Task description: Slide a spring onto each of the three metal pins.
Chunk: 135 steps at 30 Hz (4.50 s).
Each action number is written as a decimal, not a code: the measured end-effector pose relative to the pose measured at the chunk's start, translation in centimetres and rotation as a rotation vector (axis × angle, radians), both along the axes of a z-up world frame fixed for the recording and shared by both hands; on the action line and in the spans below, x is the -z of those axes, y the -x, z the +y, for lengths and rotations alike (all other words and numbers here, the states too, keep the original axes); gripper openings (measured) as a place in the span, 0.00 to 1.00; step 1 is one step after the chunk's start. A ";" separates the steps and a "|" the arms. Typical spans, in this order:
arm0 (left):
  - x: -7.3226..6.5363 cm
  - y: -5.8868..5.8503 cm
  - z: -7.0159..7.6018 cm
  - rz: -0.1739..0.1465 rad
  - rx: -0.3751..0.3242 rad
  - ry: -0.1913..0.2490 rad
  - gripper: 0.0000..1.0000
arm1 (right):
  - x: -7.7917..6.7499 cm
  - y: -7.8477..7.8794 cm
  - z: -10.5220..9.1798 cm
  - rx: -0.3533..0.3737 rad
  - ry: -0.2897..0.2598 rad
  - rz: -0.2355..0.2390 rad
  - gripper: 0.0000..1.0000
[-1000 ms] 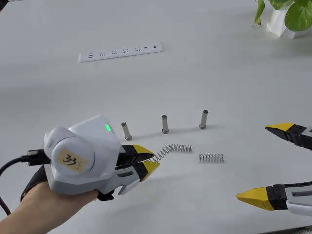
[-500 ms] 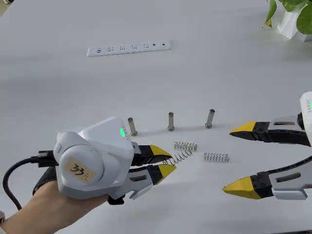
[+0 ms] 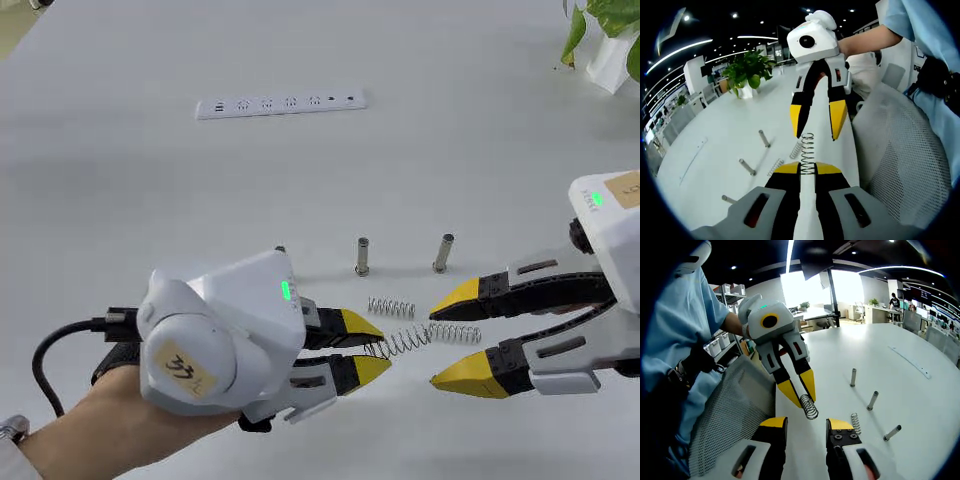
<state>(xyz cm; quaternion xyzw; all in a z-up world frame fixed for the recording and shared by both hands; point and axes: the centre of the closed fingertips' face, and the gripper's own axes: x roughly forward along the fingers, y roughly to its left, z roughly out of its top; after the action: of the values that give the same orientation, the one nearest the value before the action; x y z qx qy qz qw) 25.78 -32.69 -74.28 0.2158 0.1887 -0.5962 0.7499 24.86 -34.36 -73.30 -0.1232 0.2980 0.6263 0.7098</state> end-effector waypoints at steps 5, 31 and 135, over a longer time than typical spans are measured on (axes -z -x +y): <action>-0.4 0.2 -0.3 -0.001 0.016 0.012 0.06 | 0.0 -0.1 0.3 0.006 -0.024 0.033 0.22; -0.3 0.5 -0.8 0.036 0.026 0.033 0.06 | -0.3 0.0 0.7 -0.017 -0.010 0.021 0.08; -0.8 0.8 -2.6 0.090 0.007 0.152 0.06 | -0.1 0.4 0.8 -0.366 0.310 -0.160 0.07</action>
<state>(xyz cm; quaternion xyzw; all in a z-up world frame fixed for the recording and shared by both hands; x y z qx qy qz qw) 24.98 -35.33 -73.50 0.1318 0.1760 -0.6203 0.7529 24.46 -33.54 -73.24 -0.3316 0.3059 0.6795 0.5786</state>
